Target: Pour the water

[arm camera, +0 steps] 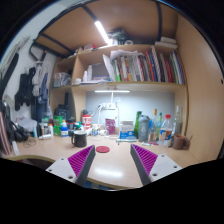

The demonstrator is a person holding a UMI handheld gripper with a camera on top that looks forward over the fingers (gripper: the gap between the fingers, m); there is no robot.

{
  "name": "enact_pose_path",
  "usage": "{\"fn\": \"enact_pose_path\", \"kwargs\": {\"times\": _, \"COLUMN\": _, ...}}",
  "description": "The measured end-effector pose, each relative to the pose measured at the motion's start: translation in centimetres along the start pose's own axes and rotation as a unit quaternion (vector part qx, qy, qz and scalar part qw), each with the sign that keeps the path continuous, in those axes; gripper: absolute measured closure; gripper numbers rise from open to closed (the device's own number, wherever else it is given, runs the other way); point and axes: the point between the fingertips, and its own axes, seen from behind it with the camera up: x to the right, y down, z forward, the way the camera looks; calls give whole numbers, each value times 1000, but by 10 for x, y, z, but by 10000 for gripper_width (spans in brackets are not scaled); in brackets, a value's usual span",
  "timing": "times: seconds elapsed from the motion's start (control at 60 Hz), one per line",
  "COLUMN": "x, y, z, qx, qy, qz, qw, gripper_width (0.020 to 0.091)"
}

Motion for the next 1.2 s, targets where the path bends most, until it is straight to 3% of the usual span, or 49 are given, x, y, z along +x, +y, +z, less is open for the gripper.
{"fn": "enact_pose_path", "kwargs": {"times": 0.283, "x": 34, "y": 14, "z": 37, "qx": -9, "qy": 39, "qz": -47, "qw": 998, "gripper_width": 330}}
{"fn": "enact_pose_path", "kwargs": {"times": 0.483, "x": 137, "y": 7, "z": 73, "qx": 5, "qy": 136, "qz": -41, "qw": 990, "gripper_width": 343}}
{"fn": "enact_pose_path", "kwargs": {"times": 0.65, "x": 216, "y": 28, "z": 109, "qx": -15, "qy": 187, "qz": -29, "qw": 982, "gripper_width": 346}}
{"fn": "enact_pose_path", "kwargs": {"times": 0.867, "x": 271, "y": 57, "z": 159, "qx": -39, "qy": 219, "qz": -49, "qw": 974, "gripper_width": 346}}
{"fn": "enact_pose_path", "kwargs": {"times": 1.117, "x": 305, "y": 67, "z": 202, "qx": -27, "qy": 251, "qz": -33, "qw": 967, "gripper_width": 349}}
{"fn": "enact_pose_path", "kwargs": {"times": 1.2, "x": 309, "y": 64, "z": 215, "qx": -14, "qy": 253, "qz": -25, "qw": 967, "gripper_width": 393}}
